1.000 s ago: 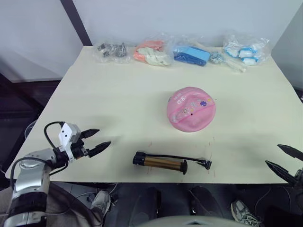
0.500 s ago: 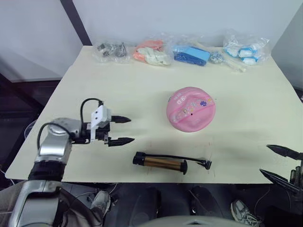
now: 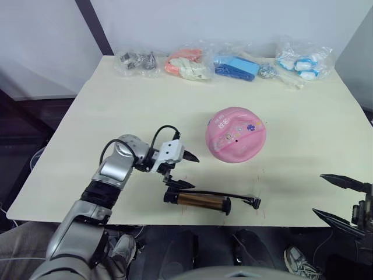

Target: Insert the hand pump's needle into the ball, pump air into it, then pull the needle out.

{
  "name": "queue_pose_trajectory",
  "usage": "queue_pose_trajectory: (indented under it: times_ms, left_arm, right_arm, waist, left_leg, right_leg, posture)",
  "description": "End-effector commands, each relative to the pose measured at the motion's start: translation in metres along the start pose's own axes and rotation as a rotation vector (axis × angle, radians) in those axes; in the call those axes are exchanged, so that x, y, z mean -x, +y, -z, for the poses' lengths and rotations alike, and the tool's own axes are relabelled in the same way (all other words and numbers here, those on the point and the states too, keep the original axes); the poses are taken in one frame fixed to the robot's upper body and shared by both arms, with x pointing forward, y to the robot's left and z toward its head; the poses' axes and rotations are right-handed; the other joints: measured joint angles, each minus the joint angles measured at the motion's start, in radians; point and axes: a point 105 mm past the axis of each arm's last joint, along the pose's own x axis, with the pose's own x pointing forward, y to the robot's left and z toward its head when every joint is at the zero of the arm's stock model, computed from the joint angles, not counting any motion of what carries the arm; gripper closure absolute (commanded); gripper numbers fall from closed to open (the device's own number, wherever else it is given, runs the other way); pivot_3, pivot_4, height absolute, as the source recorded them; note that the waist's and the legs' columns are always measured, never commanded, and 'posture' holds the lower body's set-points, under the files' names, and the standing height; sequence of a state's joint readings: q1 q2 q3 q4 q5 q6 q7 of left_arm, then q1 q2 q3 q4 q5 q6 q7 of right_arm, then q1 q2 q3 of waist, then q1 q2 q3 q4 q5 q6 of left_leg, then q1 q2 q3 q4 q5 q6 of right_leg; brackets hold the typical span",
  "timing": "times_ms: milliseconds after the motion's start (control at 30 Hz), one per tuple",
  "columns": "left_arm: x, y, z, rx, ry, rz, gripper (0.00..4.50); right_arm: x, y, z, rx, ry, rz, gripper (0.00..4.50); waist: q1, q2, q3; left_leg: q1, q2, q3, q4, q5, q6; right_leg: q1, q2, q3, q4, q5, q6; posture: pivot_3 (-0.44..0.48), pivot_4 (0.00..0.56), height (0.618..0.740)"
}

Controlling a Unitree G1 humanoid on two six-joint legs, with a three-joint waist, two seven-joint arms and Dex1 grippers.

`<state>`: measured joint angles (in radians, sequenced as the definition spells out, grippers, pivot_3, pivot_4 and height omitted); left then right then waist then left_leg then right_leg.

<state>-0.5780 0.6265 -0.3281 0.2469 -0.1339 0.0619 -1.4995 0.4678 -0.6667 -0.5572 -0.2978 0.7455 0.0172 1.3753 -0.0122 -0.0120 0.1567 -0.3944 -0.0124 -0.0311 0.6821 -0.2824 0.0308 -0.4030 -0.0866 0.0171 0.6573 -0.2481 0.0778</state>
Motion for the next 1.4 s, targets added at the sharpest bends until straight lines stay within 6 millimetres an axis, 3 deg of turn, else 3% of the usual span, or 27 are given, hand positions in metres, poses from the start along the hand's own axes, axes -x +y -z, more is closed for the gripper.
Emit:
queue_pose_trajectory:
  times_ms: [33,667,1400]
  left_arm:
    - [-0.006,0.003,-0.01,-0.045,0.035,0.009,0.05]
    - [-0.082,0.002,-0.012,-0.041,0.112,0.021,0.05]
    - [-0.105,-0.008,0.005,-0.024,0.197,0.063,0.05]
  right_arm:
    - [-0.001,0.001,-0.004,0.021,-0.009,-0.001,0.0]
    - [-0.002,0.001,-0.013,0.039,-0.007,0.029,0.0]
    - [0.003,-0.001,-0.008,0.029,0.003,0.048,0.0]
  waist:
    - [-0.001,0.0,0.0]
    - [0.001,0.0,0.0]
    - [0.003,0.0,0.0]
  left_leg:
    - [0.0,0.0,0.0,0.0,0.0,0.0]
    - [0.0,0.0,-0.001,0.001,0.0,0.0]
    - [0.0,-0.001,-0.001,0.001,0.0,0.0]
  right_leg:
    - [0.0,0.0,0.0,0.0,0.0,0.0]
    - [0.0,0.0,0.0,0.0,0.0,0.0]
    - [0.0,0.0,0.0,0.0,0.0,0.0]
  posture:
    - [0.0,0.15,0.736]
    - [0.0,0.15,0.736]
    - [0.0,0.15,0.736]
